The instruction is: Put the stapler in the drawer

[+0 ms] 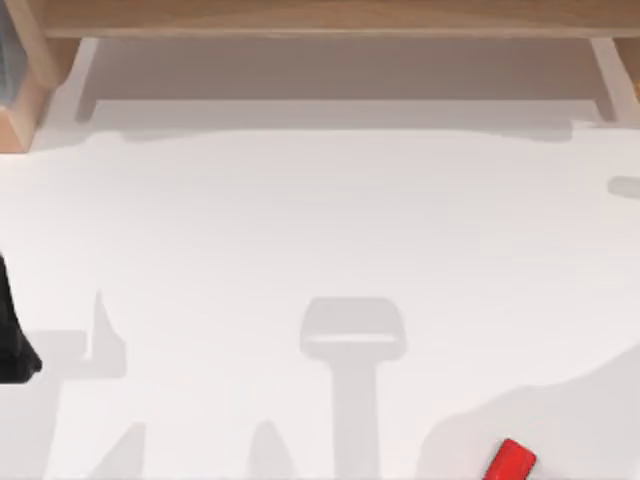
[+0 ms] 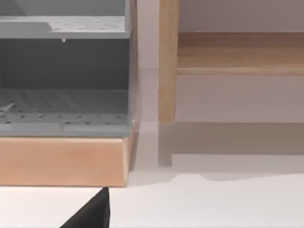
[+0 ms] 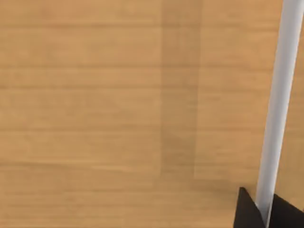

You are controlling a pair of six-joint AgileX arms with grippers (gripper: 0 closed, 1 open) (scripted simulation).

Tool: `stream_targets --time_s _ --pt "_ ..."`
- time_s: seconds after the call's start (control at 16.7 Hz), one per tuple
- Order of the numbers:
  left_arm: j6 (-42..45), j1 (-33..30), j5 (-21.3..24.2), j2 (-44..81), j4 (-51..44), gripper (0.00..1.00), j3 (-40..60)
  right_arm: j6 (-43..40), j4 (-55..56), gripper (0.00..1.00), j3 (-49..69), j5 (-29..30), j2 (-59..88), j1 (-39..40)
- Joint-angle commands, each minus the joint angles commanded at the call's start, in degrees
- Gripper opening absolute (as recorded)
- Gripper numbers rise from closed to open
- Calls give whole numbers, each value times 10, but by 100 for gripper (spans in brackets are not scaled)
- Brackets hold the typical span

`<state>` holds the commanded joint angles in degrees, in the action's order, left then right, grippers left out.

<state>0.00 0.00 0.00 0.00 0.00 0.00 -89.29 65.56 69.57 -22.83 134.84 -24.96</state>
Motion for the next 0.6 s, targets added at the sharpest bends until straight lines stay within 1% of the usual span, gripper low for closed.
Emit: stream_targets --time_s 0.24,0.6 --pt "0 0 0 0 0 100 0 2 13 0 -24 -4 -13 -10" --pt "0 0 0 0 0 100 0 3 81 0 -152 -36 -66 -37"
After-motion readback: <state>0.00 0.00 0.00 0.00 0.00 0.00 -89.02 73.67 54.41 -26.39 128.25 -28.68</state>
